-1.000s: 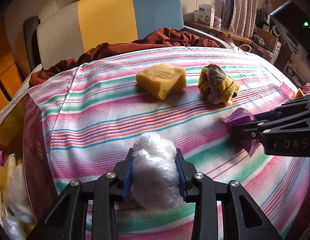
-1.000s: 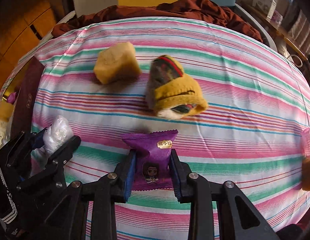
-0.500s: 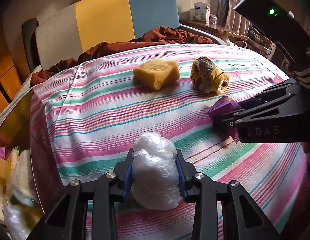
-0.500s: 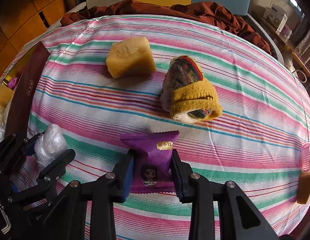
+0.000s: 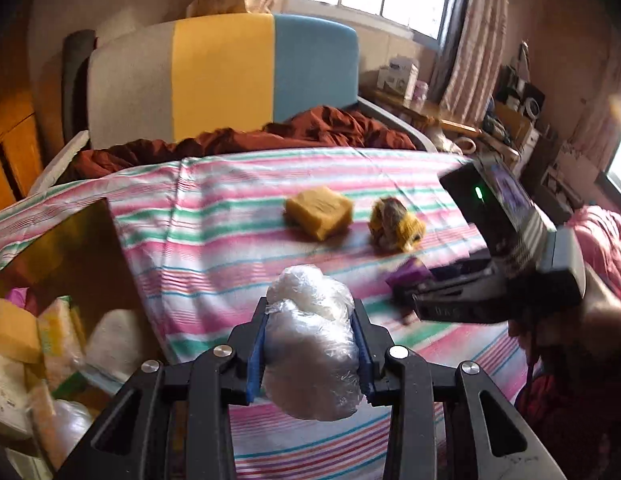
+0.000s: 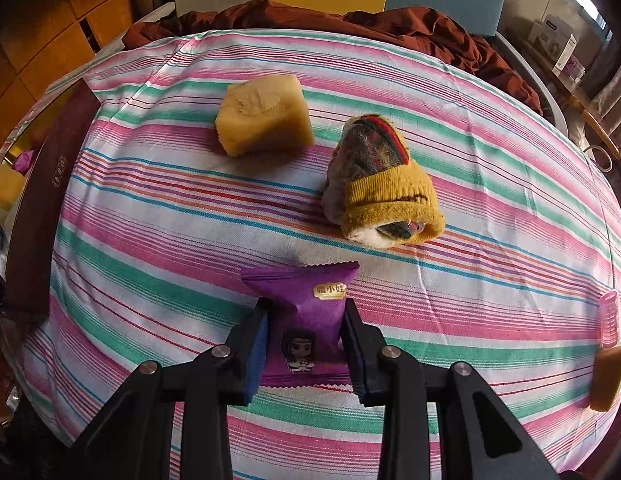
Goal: Organize objects
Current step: 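Carry the plastic bag into the gold tin and open the left gripper while the right holds the packet, then carry the purple packet into the gold tin and open the right gripper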
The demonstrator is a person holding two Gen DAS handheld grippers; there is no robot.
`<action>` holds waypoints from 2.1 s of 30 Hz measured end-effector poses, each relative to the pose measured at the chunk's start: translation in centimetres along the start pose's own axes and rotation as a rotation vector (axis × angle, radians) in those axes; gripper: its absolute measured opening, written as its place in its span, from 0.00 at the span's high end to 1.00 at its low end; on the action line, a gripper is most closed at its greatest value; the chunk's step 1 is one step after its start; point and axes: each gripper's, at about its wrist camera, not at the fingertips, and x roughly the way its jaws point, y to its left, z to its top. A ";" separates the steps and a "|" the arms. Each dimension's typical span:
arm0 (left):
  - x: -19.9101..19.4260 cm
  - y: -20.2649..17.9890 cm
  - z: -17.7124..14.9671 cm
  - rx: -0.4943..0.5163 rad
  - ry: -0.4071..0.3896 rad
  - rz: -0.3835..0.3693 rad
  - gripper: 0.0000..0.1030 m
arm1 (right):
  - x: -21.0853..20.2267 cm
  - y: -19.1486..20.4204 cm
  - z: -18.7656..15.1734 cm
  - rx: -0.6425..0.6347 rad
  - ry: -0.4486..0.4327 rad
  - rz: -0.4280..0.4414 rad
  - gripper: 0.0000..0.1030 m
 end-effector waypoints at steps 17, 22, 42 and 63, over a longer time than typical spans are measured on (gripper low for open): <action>4.9 22.5 1.9 -0.415 0.151 0.291 0.62 | -0.1 0.2 0.0 -0.011 0.000 -0.011 0.67; 6.8 22.6 2.2 -0.391 0.171 0.304 0.48 | 0.1 -0.1 0.2 -0.010 0.000 -0.010 0.67; -4.9 15.2 -1.6 -0.240 -0.046 0.320 0.39 | 0.0 0.4 0.6 -0.030 -0.003 -0.033 0.67; -9.2 14.8 -6.0 -0.237 -0.079 0.342 0.00 | 0.2 2.2 0.6 -0.017 -0.017 -0.122 0.67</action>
